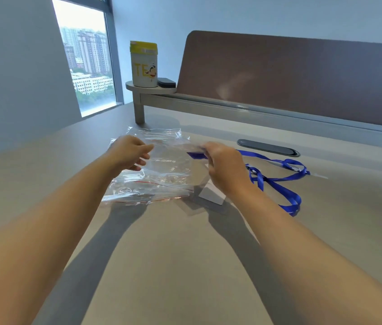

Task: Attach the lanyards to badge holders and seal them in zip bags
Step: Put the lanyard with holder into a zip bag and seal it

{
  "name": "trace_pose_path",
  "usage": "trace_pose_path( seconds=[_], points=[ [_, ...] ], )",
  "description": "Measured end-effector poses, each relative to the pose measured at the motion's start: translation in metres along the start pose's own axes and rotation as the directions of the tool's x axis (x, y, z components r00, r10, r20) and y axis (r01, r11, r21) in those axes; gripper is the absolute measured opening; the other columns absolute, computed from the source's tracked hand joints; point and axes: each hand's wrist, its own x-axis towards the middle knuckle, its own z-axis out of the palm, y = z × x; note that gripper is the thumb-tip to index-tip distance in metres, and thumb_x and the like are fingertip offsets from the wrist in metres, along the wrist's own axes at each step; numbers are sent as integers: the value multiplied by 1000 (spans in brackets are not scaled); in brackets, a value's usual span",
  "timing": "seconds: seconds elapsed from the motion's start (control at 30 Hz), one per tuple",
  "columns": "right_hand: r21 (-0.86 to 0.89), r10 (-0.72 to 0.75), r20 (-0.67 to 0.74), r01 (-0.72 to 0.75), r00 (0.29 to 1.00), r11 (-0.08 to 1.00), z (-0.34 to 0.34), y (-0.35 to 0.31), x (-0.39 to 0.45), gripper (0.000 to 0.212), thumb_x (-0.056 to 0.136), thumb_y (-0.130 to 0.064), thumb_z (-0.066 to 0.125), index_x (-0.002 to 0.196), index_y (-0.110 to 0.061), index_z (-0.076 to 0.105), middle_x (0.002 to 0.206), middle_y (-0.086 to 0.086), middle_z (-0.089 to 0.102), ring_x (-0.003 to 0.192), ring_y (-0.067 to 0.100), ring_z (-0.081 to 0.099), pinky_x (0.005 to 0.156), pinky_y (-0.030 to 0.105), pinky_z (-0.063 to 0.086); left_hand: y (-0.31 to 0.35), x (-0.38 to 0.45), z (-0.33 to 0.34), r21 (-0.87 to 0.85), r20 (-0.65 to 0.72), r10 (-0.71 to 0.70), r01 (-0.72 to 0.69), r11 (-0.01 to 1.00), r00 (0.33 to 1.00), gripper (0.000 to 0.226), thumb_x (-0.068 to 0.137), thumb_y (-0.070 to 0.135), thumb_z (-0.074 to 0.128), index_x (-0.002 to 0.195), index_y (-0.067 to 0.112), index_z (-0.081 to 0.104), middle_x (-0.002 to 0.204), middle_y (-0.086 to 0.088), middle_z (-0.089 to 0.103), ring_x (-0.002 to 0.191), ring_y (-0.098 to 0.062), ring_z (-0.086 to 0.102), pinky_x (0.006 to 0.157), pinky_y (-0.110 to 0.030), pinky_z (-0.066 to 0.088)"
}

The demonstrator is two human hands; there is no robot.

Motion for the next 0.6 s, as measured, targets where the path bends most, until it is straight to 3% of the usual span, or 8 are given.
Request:
trace_pose_path(
  seconds=[0.03, 0.1, 0.17, 0.27, 0.4, 0.47, 0.6],
  points=[
    [22, 50, -13, -49, 999, 999, 3, 1, 2, 30, 90, 4, 40, 112, -3, 59, 112, 16, 64, 100, 28, 57, 77, 28, 40, -9, 2, -5, 174, -38, 64, -56, 983, 997, 38, 89, 25, 56, 115, -2, 57, 111, -18, 63, 95, -29, 60, 82, -36, 49],
    [89, 117, -29, -114, 993, 990, 11, 0, 7, 25, 90, 5, 39, 104, 2, 60, 109, 19, 61, 93, 27, 54, 69, 19, 31, -28, 3, -13, 434, 34, 111, -114, 894, 993, 46, 83, 28, 63, 124, 8, 54, 134, -13, 52, 120, -30, 49, 101, -37, 38],
    [177, 165, -21, -159, 986, 971, 21, -4, 10, 23, 90, 6, 39, 101, 6, 60, 109, 20, 58, 86, 23, 48, 63, 14, 28, -44, 5, -18, 550, 140, 82, -146, 822, 987, 56, 79, 30, 68, 129, 14, 50, 142, -8, 44, 129, -27, 41, 105, -34, 32],
    [291, 212, -33, -193, 977, 937, 30, -13, 13, 24, 92, 4, 39, 102, 7, 60, 109, 21, 57, 84, 18, 43, 60, 12, 30, -63, 15, -23, 674, 145, 82, -159, 722, 986, 58, 77, 35, 70, 129, 21, 50, 141, -4, 46, 129, -26, 41, 105, -35, 34],
    [419, 278, -56, -230, 959, 878, 36, -19, 16, 23, 94, -2, 40, 101, 5, 61, 107, 21, 60, 84, 14, 41, 59, 11, 31, -75, 23, -25, 784, 111, 177, -196, 589, 978, 36, 85, 37, 59, 119, 26, 59, 129, -3, 58, 117, -25, 52, 95, -32, 42],
    [472, 303, -59, -241, 951, 848, 37, -22, 18, 22, 93, -2, 41, 100, 4, 61, 107, 19, 61, 84, 14, 44, 60, 3, 35, -77, 25, -25, 816, 83, 244, -207, 540, 966, 26, 90, 34, 53, 113, 26, 63, 121, -2, 63, 109, -24, 57, 88, -29, 42],
    [574, 334, -53, -245, 941, 781, 35, -31, 21, 24, 93, 0, 40, 102, 1, 62, 106, 15, 63, 87, 14, 48, 65, 8, 38, -78, 27, -21, 836, 127, 278, -253, 487, 952, 40, 85, 46, 56, 119, 26, 58, 128, 2, 59, 118, -22, 53, 93, -31, 39]
  ],
)
